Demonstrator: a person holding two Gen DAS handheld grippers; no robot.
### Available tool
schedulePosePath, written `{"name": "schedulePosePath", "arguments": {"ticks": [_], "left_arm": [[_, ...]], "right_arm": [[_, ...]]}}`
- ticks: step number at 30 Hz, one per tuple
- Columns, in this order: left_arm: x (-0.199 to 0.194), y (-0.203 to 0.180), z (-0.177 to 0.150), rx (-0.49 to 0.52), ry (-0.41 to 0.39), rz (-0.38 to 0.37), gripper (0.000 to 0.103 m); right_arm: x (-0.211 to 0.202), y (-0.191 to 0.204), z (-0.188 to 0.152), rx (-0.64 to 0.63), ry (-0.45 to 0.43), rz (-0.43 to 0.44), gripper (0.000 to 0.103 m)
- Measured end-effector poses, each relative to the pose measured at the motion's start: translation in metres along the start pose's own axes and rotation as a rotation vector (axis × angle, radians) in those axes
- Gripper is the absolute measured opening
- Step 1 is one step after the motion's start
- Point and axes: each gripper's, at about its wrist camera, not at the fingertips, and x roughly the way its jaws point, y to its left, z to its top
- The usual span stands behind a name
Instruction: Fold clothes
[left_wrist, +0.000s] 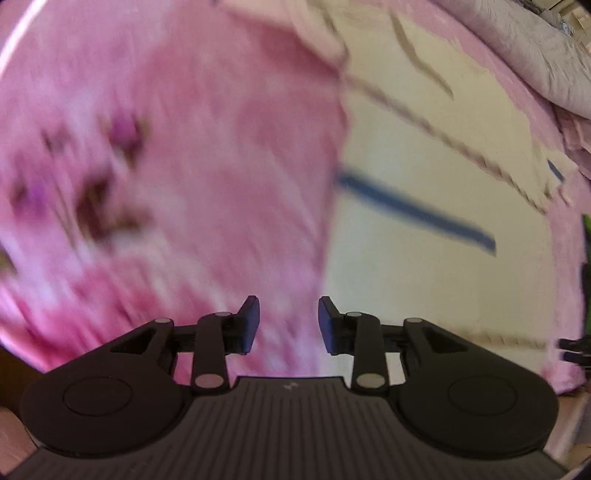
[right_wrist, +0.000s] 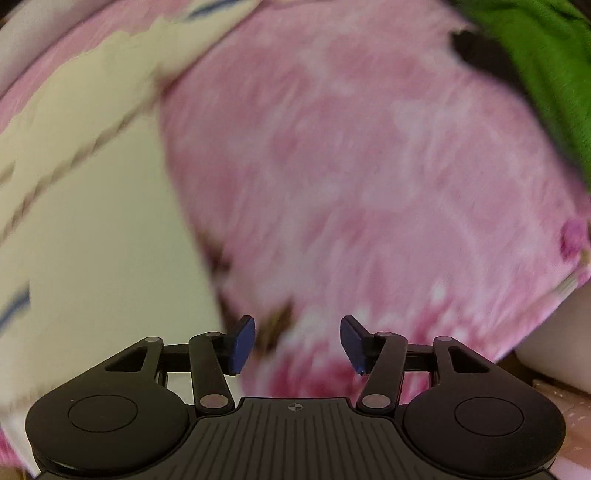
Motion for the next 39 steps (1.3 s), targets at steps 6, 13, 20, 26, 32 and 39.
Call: {"name": "schedulePosePath", "arguments": {"ticks": [6,13,20,26,32,39], "left_arm": [[-0.007,-0.03,0.102,0.128,-0.137,0.06,0.044],[0.024,-0.093,0.238,0.422,-0.259,0.188,0.062],[0.108,-0.156,0.315,0.543,-0.2,0.356,0.062],[0.096,-0.122,0.314,0.364,-0.277,0.27,0.009],[-0.049,0.042,0.229,-0.168,-0.749,0.135,0.008],[-0.028,0.189,0.095,-0.692,-0.411,0.444,0.011]], "right_arm": [[-0.001,0.03,0.061,0.043,-0.103,0.042,0.056],[0.01,0.078,0.144,-0.039,-0.225,0.058,0.056],[0.026,0.104,0.191,-0.024,-0.231,0.068,0.056],[0.047,0.111,0.179,-0.03,-0.143,0.061,0.056],[0.058,0.101,0.162,0.005,-0.08,0.051,0.056],[0.069,0.085,0.138,0.035,-0.008,0.061,0.056]]}}
